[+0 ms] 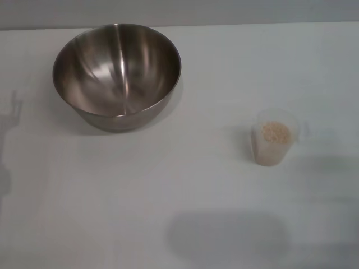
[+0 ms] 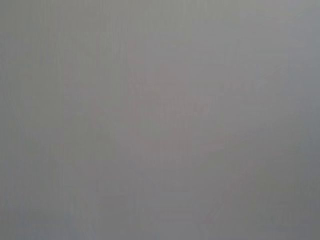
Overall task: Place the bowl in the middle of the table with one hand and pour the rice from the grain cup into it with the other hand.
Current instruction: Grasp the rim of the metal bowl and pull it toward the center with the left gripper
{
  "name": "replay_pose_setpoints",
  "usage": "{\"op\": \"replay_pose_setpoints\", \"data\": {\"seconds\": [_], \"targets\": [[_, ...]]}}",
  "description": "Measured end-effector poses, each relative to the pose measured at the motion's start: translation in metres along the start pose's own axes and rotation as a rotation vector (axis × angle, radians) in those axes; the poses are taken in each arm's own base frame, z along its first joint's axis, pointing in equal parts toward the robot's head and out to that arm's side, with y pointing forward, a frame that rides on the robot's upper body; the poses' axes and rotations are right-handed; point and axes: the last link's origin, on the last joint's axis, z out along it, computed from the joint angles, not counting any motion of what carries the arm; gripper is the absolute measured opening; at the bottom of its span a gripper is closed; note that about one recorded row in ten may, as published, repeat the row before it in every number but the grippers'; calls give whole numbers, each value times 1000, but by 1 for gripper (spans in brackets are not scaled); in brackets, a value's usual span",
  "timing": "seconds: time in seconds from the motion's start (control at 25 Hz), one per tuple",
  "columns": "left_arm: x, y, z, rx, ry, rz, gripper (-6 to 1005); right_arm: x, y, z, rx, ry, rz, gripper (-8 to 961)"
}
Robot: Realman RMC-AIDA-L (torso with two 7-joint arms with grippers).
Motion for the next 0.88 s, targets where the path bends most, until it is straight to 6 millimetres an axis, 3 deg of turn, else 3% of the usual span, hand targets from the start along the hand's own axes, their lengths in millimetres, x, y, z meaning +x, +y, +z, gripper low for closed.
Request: {"op": "replay_pose_setpoints", "data": {"seconds": [0.44,0.88], "targets": [[5,8,6,-28,21,14,758,-1,3,0,-4,-6,12,751],[28,38,59,-130,49,46,761,0,5,0,-3,-6,24,750]]}}
